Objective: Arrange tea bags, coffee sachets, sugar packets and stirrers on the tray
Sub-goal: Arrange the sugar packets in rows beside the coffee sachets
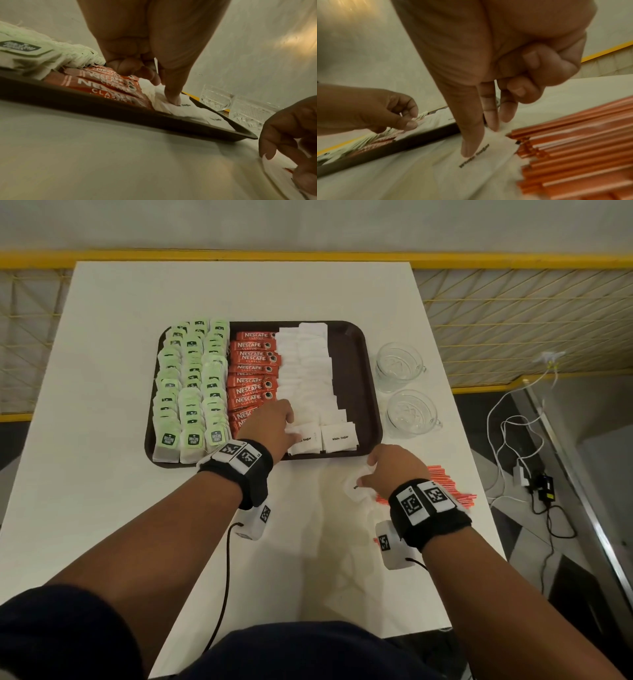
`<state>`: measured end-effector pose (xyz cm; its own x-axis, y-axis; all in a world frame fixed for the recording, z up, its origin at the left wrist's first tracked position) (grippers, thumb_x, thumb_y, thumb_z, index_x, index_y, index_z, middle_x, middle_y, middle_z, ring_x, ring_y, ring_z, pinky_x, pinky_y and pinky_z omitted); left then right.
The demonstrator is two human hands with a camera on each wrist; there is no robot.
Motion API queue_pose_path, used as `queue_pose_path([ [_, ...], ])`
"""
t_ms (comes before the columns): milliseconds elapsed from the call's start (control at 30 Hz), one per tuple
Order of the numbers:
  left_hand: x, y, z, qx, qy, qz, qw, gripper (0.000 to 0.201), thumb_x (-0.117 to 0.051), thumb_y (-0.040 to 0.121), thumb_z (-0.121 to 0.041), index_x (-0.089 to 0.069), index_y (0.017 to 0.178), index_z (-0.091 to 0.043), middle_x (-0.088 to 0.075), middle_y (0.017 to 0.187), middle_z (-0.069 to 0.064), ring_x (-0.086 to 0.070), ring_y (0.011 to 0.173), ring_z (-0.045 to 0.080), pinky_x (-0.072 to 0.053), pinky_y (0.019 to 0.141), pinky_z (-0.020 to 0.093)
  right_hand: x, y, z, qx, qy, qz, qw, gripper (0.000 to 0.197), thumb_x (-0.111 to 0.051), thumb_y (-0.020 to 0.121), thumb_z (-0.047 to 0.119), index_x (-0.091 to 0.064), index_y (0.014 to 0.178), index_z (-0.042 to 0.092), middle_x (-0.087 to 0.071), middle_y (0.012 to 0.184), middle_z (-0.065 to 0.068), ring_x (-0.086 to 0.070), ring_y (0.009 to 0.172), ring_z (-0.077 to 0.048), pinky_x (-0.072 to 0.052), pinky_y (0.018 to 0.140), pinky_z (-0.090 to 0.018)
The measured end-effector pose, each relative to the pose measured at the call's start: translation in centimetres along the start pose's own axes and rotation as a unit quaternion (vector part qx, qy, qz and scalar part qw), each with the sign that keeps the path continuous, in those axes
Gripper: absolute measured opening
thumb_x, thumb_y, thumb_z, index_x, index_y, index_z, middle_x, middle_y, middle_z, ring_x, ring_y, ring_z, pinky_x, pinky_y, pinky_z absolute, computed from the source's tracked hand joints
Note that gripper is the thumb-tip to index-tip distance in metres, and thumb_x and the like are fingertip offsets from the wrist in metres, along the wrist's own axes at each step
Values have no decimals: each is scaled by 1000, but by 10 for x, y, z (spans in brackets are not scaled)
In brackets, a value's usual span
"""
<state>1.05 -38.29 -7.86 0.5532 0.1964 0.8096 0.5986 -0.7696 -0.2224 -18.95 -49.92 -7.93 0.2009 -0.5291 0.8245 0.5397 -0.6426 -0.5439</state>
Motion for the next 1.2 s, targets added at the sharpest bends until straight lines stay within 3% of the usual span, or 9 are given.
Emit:
queue_pose_path([
  [167,1,-5,1,-8,-7,-27,1000,25,-66,89,-29,-49,102,-17,-50,90,-2,-51,78,17,-39,67,30,-5,0,9,15,-28,-3,1000,47,-72,82,40,-55,119,17,-57,119,-3,-60,105,-22,-48,83,-31],
  [333,3,-13,5,-9,-47,-46,998,18,-62,92,-28,-49,99,-17,-53,85,-1,-54,77,18,-48,71,33,-7,2,10,19,-6,-7,1000,31,-68,86,32,-57,112,17,-58,114,-2,-60,100,-22,-49,83,-32],
  [467,2,-16,4,-9,-62,-53,997,15,-61,92,-25,-51,100,-17,-49,79,-4,-52,74,17,-47,71,33,-7,4,8,3,-2,-32,999,16,-58,94,28,-60,107,18,-63,110,-1,-60,100,-21,-44,80,-29],
  [667,-4,-18,7,-17,-46,-31,998,17,-65,90,-20,-58,104,-16,-55,90,-1,-57,84,21,-49,76,33,-9,6,11,12,-8,-9,1000,16,-55,95,21,-62,108,15,-64,109,-3,-62,100,-21,-49,85,-32],
  [833,-7,-18,11,-16,-28,-13,999,30,-71,86,-23,-61,113,-18,-58,113,3,-59,100,22,-51,92,39,2,1,26,90,139,-10,986,13,-47,93,7,-52,86,16,-58,81,3,-57,74,-18,-44,63,-24],
  [933,-8,-18,12,-16,-18,-10,1000,34,-72,85,-23,-60,117,-18,-56,115,4,-58,103,23,-49,94,40,15,5,29,85,242,-48,965,6,-50,96,12,-54,92,14,-62,81,1,-63,64,-15,-42,54,-19],
  [1000,-9,-18,12,-16,-20,-8,1000,34,-72,86,-23,-60,118,-18,-55,116,4,-58,102,23,-49,93,40,20,10,27,65,302,-80,948,4,-52,97,15,-55,97,12,-65,85,-2,-67,63,-14,-45,54,-20],
  [1100,-11,-18,13,-14,-23,-1,1000,35,-71,86,-23,-59,119,-18,-53,118,4,-60,99,23,-51,91,41,15,17,24,30,388,-97,916,4,-54,96,11,-53,100,10,-67,89,-6,-69,61,-15,-58,66,-32],
  [1200,-13,-18,14,-12,-26,5,1000,36,-71,86,-22,-58,120,-18,-52,119,5,-60,99,24,-52,91,41,9,22,23,12,399,-106,911,7,-57,94,10,-54,100,12,-68,90,-7,-69,60,-15,-59,73,-35],
])
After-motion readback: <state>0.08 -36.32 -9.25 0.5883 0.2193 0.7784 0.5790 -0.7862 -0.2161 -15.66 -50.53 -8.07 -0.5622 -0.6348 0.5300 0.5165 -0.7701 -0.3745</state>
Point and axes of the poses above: each hand's wrist, its own y-axis towards the middle knuckle, its own x-axis out of the back of the hand, z = x × y, the point moved 7 cm from there along y, towards the middle knuckle
